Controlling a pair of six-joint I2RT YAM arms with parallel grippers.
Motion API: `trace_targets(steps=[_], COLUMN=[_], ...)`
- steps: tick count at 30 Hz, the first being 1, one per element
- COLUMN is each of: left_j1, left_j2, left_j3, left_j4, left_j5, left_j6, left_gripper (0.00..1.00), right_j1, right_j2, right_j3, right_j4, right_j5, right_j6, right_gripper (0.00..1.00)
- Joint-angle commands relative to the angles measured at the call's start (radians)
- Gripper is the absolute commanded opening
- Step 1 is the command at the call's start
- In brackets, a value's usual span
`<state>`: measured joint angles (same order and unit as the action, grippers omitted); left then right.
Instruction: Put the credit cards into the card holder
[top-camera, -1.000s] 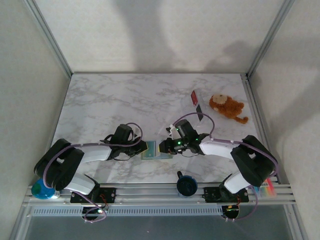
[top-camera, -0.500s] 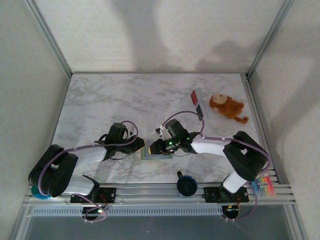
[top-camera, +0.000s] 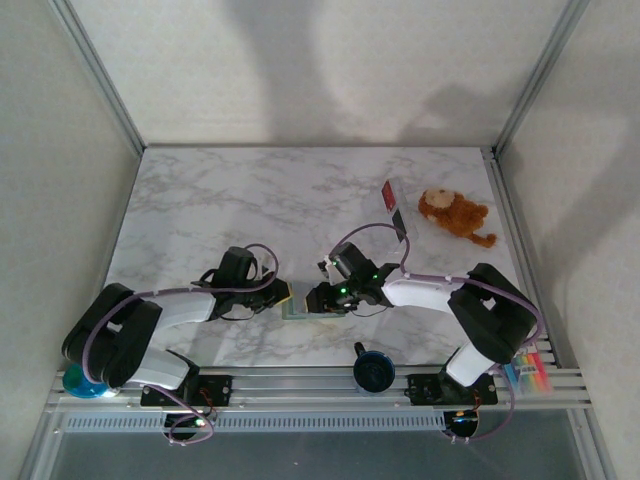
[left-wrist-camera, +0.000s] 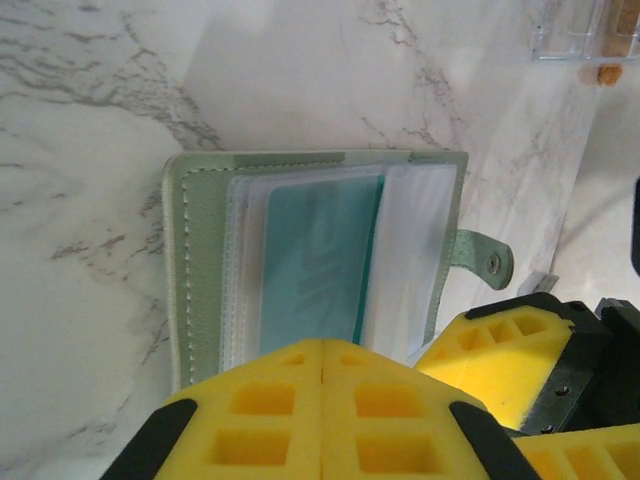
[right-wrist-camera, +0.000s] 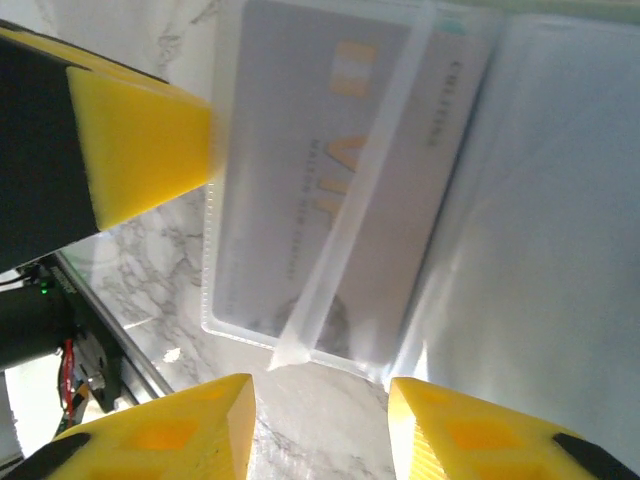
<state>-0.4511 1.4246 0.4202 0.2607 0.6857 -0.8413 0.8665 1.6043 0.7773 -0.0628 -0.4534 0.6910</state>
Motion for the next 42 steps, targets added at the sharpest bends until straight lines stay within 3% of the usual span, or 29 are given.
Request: trace_targets(steps=[1,10,20,26,32,38,42], left_j1=[-0.012,-0.026,-0.027,-0.02,-0.002,0.008,-0.024], left_j2=[0.013,0.031,0.03,0.029,-0.027,-0.089,-0.124], left_j3=[0.006,0.02,0.02,0.031,0.046,0.051,0.074], left_j4=[0.017,0.018,-0.002,-0.031,-0.132,-0.192,-0.196], left_j5=[0.015,0.012,-0.003,-0.016,-0.061,-0.113,-0.171], left_j6=[0.009,0.006,0.016,0.033,0.082,0.078,0.032], left_gripper=[0.05,0.03,0.02,0.02,0.13,0.14,0.13], right_j1=[0.021,0.04,0.064,0.067,0.066,0.067,0.067], right_j2=[0.004,0.046,0.088,0.103,0.098,0.116,0.129], right_j3=[0.035,0.087,0.14,0.143,0.123,0.095,0.079], right_j4=[-0.035,-0.027,-0.162,-0.153,-0.103,0.016,0.074], right_j5=[0.03,0.033,0.157,0.15,0.111,0.035,0.014], right_j6=[-0.012,0.002,-0.013,-0.005,0.003,0.038,0.056], right_gripper=[0.41,0.42,0.36,0.16,0.0,0.0,0.1])
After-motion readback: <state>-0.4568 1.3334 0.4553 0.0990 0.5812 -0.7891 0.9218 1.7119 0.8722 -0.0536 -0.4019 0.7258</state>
